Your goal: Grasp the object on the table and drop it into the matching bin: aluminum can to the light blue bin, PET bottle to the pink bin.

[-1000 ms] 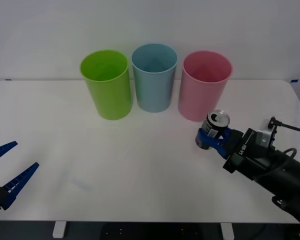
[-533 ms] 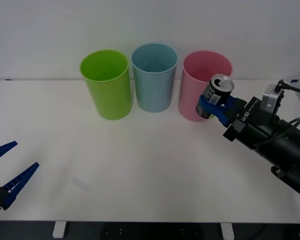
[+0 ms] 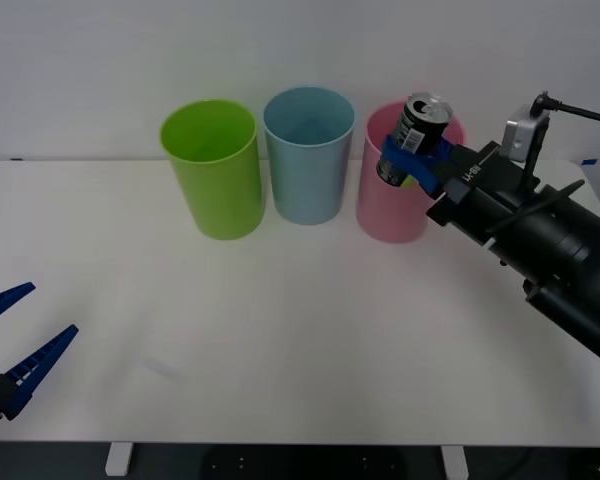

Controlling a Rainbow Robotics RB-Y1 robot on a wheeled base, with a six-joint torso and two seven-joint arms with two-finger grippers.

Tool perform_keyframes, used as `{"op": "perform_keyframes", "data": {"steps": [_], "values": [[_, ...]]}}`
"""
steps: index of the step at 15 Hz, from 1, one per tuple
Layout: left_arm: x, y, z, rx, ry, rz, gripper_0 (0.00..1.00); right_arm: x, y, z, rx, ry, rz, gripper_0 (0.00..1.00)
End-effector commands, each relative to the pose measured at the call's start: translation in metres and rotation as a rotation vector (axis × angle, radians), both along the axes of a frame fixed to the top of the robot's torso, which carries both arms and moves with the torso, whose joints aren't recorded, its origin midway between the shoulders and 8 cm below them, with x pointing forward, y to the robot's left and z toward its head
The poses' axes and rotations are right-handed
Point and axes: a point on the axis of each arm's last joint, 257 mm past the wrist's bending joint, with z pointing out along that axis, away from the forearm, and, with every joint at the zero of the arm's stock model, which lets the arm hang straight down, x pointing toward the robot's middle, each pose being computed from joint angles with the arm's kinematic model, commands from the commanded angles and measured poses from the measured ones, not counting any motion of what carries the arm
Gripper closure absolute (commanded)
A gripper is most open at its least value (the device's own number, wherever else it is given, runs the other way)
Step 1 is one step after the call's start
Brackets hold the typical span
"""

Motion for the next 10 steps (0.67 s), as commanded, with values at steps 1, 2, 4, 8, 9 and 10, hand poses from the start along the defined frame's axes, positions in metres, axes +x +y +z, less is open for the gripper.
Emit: {"op": "perform_keyframes", "data": {"steps": [1, 2, 4, 8, 9, 10], "values": [[0.0, 0.0, 0.0, 0.0, 0.0, 0.0, 0.0, 0.006, 0.01, 0.013, 0.019, -0.004, 0.002, 1.0], [0.0, 0.0, 0.0, 0.0, 0.0, 0.0, 0.0, 0.009, 0.012, 0.014, 0.015, -0.005, 0.006, 1.0], [0.0, 0.0, 0.0, 0.0, 0.0, 0.0, 0.0, 0.02, 0.019, 0.016, 0.011, 0.002, 0.017, 1.0], [0.0, 0.0, 0.0, 0.0, 0.0, 0.0, 0.0, 0.056, 0.026, 0.022, -0.007, 0.01, 0.003, 1.0], [0.0, 0.0, 0.0, 0.0, 0.0, 0.0, 0.0, 0.069, 0.029, 0.023, -0.003, 0.017, -0.006, 1.0], [0.0, 0.0, 0.0, 0.0, 0.0, 0.0, 0.0, 0.077, 0.031, 0.025, -0.003, 0.021, -0.014, 1.0]]}}
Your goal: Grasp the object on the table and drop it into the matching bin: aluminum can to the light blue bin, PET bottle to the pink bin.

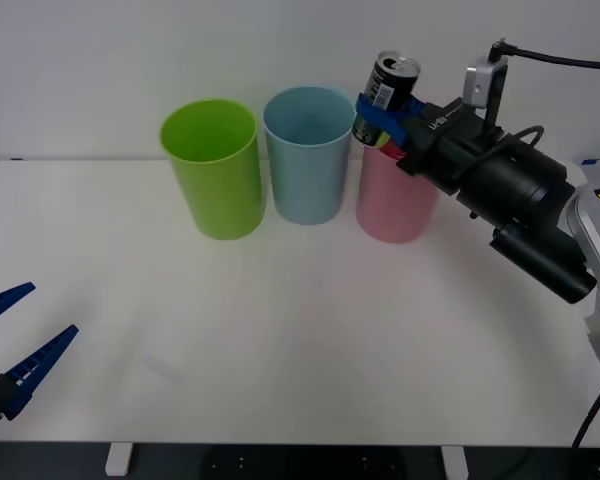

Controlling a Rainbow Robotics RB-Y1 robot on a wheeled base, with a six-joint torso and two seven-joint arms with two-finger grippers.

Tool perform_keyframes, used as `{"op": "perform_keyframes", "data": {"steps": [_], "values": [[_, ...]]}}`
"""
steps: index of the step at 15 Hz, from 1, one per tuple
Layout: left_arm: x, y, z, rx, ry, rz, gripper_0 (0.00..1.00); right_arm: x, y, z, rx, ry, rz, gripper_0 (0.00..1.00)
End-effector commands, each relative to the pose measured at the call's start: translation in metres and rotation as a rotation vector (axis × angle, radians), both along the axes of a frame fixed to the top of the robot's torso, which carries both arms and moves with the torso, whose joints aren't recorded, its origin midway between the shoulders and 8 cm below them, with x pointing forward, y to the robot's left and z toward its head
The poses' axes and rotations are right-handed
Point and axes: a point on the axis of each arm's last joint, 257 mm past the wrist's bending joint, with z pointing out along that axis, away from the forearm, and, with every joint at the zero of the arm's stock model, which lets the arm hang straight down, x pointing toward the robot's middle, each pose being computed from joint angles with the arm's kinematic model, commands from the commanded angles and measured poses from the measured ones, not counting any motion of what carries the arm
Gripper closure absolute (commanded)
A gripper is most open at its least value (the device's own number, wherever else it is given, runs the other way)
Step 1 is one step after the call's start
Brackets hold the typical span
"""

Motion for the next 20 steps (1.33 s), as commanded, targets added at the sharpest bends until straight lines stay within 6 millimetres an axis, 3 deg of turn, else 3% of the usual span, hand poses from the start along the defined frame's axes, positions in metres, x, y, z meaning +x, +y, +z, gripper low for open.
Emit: {"op": "perform_keyframes", "data": {"steps": [1, 12, 20], "values": [[0.0, 0.0, 0.0, 0.0, 0.0, 0.0, 0.0, 0.026, 0.005, 0.003, 0.002, 0.011, -0.029, 1.0], [0.0, 0.0, 0.0, 0.0, 0.0, 0.0, 0.0, 0.11, 0.05, 0.0, -0.043, 0.087, -0.095, 1.0], [0.0, 0.0, 0.0, 0.0, 0.0, 0.0, 0.0, 0.141, 0.079, 0.0, -0.047, 0.125, -0.152, 1.0]]}}
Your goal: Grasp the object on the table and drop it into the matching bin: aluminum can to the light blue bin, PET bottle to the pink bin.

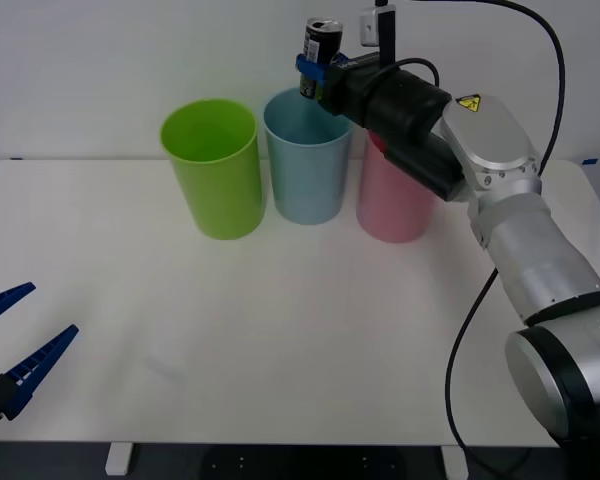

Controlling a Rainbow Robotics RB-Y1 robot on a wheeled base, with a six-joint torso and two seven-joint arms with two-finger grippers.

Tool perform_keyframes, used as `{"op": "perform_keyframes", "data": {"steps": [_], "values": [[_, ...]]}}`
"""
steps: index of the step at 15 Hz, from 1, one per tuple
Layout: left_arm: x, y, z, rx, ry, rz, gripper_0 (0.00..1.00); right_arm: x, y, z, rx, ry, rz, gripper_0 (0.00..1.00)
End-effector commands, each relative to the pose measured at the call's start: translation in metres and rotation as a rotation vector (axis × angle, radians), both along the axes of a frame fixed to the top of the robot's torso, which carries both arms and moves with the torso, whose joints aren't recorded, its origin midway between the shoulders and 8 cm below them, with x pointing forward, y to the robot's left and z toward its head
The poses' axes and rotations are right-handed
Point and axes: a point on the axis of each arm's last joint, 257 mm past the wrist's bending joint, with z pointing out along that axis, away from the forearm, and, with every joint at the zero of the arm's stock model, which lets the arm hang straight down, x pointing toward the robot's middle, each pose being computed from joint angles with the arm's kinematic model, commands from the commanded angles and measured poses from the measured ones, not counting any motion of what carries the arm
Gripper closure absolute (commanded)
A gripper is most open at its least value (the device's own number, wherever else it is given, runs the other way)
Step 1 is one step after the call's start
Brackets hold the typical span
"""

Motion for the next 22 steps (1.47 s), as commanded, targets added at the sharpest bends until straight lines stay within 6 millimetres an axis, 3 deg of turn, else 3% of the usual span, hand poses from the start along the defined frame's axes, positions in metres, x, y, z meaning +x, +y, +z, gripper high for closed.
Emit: {"op": "perform_keyframes", "data": {"steps": [1, 8, 9, 10, 11, 22], "values": [[0.0, 0.0, 0.0, 0.0, 0.0, 0.0, 0.0, 0.0061, 0.0048, 0.0019, 0.004, 0.0, -0.025, 1.0], [0.0, 0.0, 0.0, 0.0, 0.0, 0.0, 0.0, 0.0056, 0.0071, 0.0012, -0.002, -0.004, -0.025, 1.0], [0.0, 0.0, 0.0, 0.0, 0.0, 0.0, 0.0, 0.0062, 0.0054, 0.0009, -0.003, -0.005, -0.029, 0.8], [0.0, 0.0, 0.0, 0.0, 0.0, 0.0, 0.0, 0.0066, 0.0047, 0.0024, 0.0, -0.007, -0.031, 0.23], [0.0, 0.0, 0.0, 0.0, 0.0, 0.0, 0.0, 0.0068, 0.0042, 0.0027, 0.0, -0.008, -0.032, 0.0], [0.0, 0.0, 0.0, 0.0, 0.0, 0.0, 0.0, 0.0053, 0.0008, 0.0023, 0.001, -0.01, -0.022, 0.0]]}}
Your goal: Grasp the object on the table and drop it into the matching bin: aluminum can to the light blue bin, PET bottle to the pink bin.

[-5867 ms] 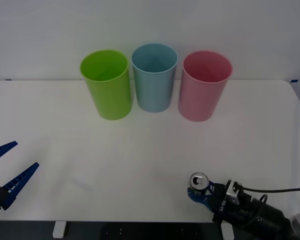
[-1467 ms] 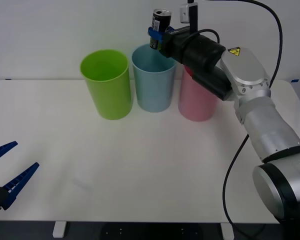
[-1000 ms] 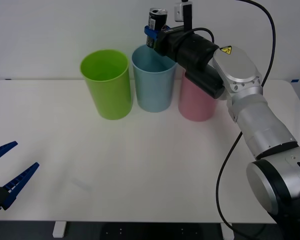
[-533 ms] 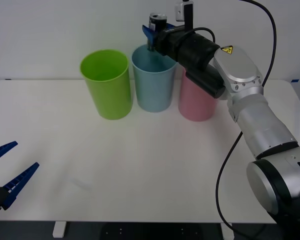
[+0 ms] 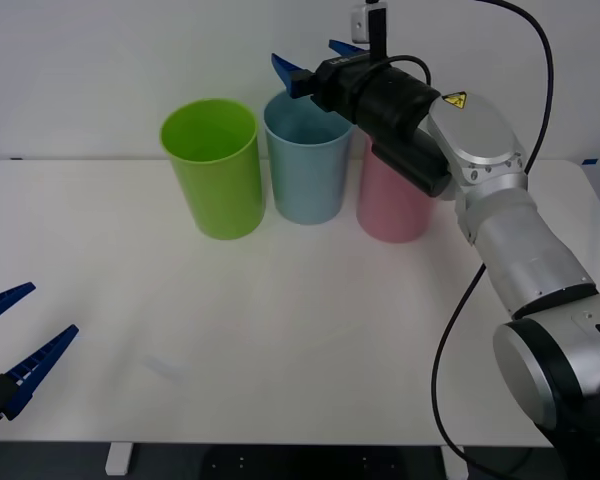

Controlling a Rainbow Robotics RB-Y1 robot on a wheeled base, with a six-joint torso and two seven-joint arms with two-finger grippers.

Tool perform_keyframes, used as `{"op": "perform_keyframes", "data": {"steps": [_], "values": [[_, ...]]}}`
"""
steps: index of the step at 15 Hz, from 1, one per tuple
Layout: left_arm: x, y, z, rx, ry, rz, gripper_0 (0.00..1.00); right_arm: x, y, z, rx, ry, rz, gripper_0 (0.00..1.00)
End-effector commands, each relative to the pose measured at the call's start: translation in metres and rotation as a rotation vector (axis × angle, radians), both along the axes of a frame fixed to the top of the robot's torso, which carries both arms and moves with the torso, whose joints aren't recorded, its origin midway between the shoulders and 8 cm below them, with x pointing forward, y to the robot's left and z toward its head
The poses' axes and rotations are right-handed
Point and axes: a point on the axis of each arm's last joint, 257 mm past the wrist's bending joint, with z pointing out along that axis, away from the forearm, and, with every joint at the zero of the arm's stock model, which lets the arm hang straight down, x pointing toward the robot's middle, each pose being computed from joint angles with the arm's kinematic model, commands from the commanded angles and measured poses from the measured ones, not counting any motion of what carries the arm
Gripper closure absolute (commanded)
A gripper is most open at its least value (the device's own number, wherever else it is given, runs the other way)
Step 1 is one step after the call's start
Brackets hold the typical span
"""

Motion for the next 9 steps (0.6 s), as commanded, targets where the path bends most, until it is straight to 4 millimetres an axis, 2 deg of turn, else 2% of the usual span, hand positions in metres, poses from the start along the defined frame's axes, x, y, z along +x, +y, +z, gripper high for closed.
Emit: {"op": "perform_keyframes", "data": {"steps": [1, 3, 9], "values": [[0.0, 0.0, 0.0, 0.0, 0.0, 0.0, 0.0, -0.001, -0.006, 0.001, 0.003, -0.004, 0.008, 0.0], [0.0, 0.0, 0.0, 0.0, 0.0, 0.0, 0.0, -0.006, -0.014, 0.003, 0.007, -0.022, 0.006, 0.0], [0.0, 0.0, 0.0, 0.0, 0.0, 0.0, 0.0, -0.049, -0.035, -0.001, -0.008, -0.084, 0.07, 0.0]]}}
